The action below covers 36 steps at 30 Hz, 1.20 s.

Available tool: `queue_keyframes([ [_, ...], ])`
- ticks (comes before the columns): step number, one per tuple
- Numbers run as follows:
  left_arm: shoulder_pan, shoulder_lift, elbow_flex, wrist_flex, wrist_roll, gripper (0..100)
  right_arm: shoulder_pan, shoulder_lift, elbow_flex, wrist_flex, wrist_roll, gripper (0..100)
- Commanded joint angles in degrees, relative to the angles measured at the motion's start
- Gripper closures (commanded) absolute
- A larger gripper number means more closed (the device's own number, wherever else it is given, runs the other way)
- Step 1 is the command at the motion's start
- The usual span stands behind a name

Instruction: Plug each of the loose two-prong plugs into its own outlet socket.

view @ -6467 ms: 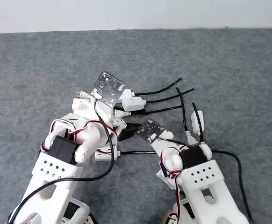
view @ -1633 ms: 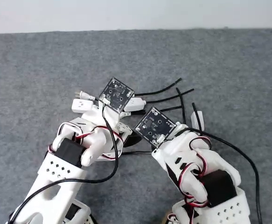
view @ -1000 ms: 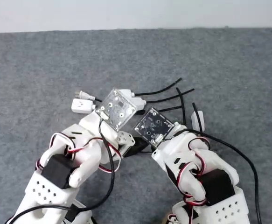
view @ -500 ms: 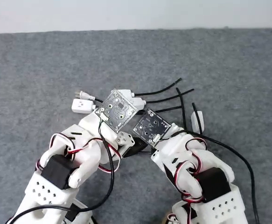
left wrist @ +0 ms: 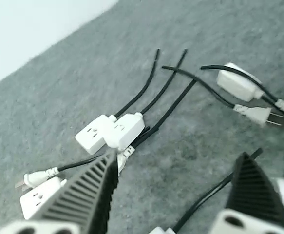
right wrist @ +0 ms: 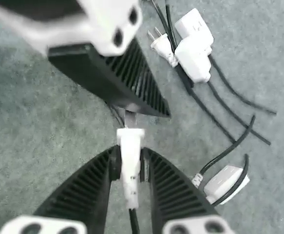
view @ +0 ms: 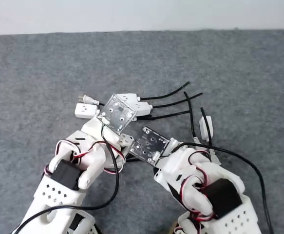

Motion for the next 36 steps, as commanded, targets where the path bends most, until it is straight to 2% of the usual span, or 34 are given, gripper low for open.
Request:
queue_keyframes([
  [1, -0.62, -0.88, 0.66, -2.02, -0.88, 65, -0.57, -0.92, -5.89, 1.80, -0.70, 99.0],
  [22, -0.35, -1.14, 0.66, -1.41, -0.53, 65, -0.57, -0.92, -6.68, 3.38, -0.70, 99.0],
  [28, -0.62, -1.14, -8.75, 7.65, -0.26, 65, -0.48, -0.92, -6.59, 3.47, -0.70, 99.0],
  [36, -0.53, -1.49, -11.74, 11.96, 0.18, 65, -0.22, -0.92, -6.59, 3.47, -0.70, 99.0],
])
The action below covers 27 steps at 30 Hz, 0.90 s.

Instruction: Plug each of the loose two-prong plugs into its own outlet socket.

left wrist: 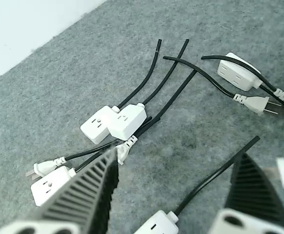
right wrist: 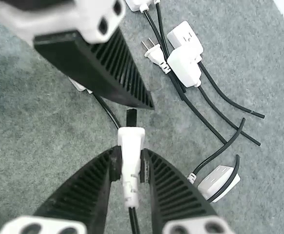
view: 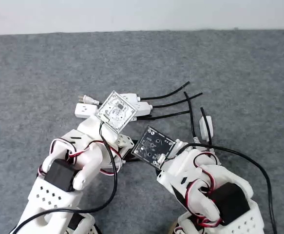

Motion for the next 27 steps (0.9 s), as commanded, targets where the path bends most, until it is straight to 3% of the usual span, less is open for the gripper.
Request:
queue_keyframes([
  [1, -0.26, -2.29, -4.18, 3.34, 0.62, 65, 0.40, -0.48, -2.81, 0.31, -0.79, 99.0],
  [7, -0.18, -10.11, -3.38, 5.54, 0.70, 65, 5.05, -0.40, -2.81, -0.04, -0.79, 99.0],
  [16, 0.00, -12.57, 3.30, 0.97, -0.70, 65, 4.79, -0.31, -2.81, -0.22, -0.88, 99.0],
  [20, 3.96, -12.40, 4.35, 0.70, -0.79, 65, 4.79, -0.22, -2.81, -0.22, -0.88, 99.0],
  [27, 5.10, -10.81, 4.44, 0.53, -0.79, 65, -1.27, -0.40, -2.81, -0.13, -5.19, 99.0],
])
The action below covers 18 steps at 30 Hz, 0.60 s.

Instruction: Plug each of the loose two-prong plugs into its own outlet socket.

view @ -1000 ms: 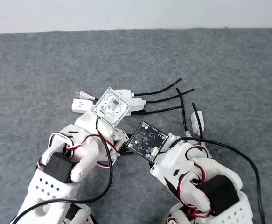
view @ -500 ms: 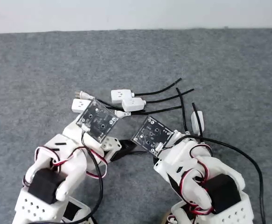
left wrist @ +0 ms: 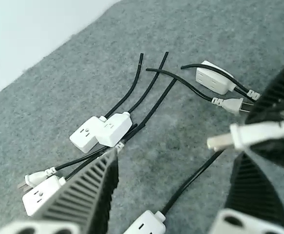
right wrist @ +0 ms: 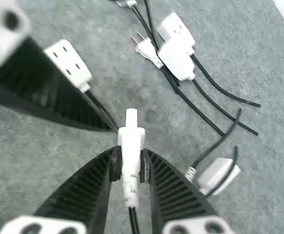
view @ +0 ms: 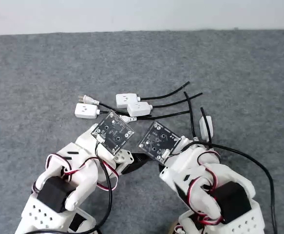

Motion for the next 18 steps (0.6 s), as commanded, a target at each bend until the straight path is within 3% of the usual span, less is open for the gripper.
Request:
queue_keyframes([
  [1, 0.62, 1.05, -0.48, -1.85, -0.88, 65, -3.38, -0.48, -2.81, -0.22, -3.43, 99.0],
  [9, 0.53, 1.76, 0.48, -3.08, -0.88, 65, -4.18, -0.48, -2.81, 0.40, -3.34, 99.0],
  [18, 0.53, 1.76, 7.43, -10.11, -1.05, 65, -4.09, -0.48, -3.08, 0.40, -3.34, 99.0],
])
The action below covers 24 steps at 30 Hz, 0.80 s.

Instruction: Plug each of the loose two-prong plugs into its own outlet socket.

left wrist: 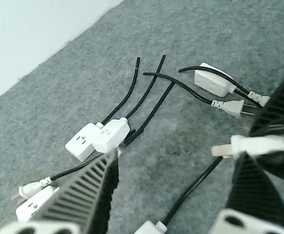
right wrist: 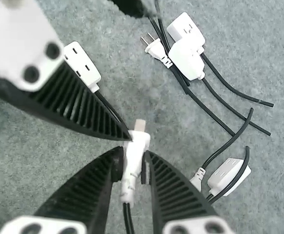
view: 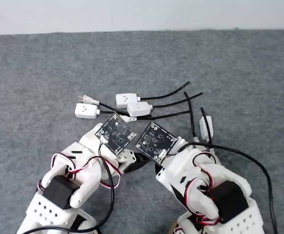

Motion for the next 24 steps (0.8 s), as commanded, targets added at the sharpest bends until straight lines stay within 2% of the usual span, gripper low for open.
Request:
queue_keyframes([
  [1, 0.26, 1.14, 1.89, -3.34, -0.70, 65, -1.36, -0.57, -3.34, 0.31, -0.79, 99.0],
  [18, 0.26, 1.14, 4.44, -4.57, -0.62, 65, -1.01, -0.57, -2.99, 0.40, -0.79, 99.0],
  [24, -0.44, 1.14, 4.70, -4.48, -0.70, 65, 7.87, -0.04, -0.97, -0.48, -0.79, 99.0],
])
